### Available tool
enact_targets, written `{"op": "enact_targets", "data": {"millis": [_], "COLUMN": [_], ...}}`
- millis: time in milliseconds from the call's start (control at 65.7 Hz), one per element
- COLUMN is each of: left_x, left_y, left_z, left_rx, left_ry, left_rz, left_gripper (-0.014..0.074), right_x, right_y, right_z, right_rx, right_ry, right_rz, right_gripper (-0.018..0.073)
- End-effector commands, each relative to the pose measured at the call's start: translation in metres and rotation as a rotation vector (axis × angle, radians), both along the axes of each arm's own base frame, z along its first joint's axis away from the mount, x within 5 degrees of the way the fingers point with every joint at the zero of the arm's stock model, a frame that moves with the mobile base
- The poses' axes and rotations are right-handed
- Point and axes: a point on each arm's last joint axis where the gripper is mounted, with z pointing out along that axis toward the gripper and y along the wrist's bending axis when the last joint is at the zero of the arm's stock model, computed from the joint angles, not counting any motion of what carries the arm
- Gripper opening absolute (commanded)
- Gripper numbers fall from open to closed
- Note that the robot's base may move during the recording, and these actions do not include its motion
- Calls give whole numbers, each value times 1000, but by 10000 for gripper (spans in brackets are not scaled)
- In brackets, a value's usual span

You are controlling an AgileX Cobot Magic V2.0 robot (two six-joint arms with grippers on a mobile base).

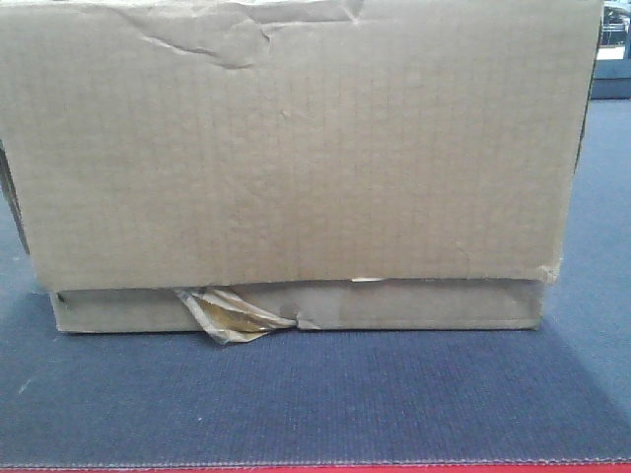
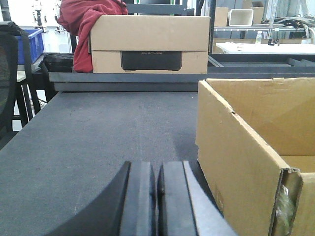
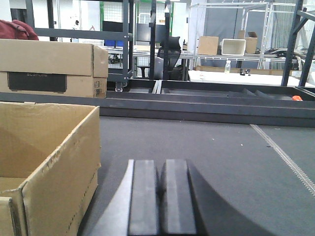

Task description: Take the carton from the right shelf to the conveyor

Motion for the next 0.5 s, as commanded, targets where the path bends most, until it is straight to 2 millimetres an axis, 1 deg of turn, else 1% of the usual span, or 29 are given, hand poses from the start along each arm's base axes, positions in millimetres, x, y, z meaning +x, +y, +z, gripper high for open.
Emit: {"op": "enact_targets", "data": {"millis": [0, 228, 289, 350, 411, 487], "left_x": [-1, -1, -1, -3, -6, -7], "left_y": [0, 0, -1, 0, 0, 0], "left_z": [2, 2, 1, 1, -3, -16], "left_rx": [7, 7, -42, -35, -26, -60], "left_ry": [-21, -21, -17, -24, -33, -28], "left_rz": [0, 0, -13, 6, 26, 38], "left_gripper": [15, 15, 15, 15, 15, 15], "right_x": [-1, -1, -1, -1, -1, -1], "right_y": [0, 0, 0, 0, 0, 0], "right_z": [2, 2, 2, 2, 2, 2], "right_rx": [-13, -13, -13, -13, -13, -13], "right_ry": [-31, -31, -31, -31, -31, -31], "right_rz": [-7, -7, -7, -7, -7, -7], "right_gripper": [-70, -70, -70, -70, -70, -70]}}
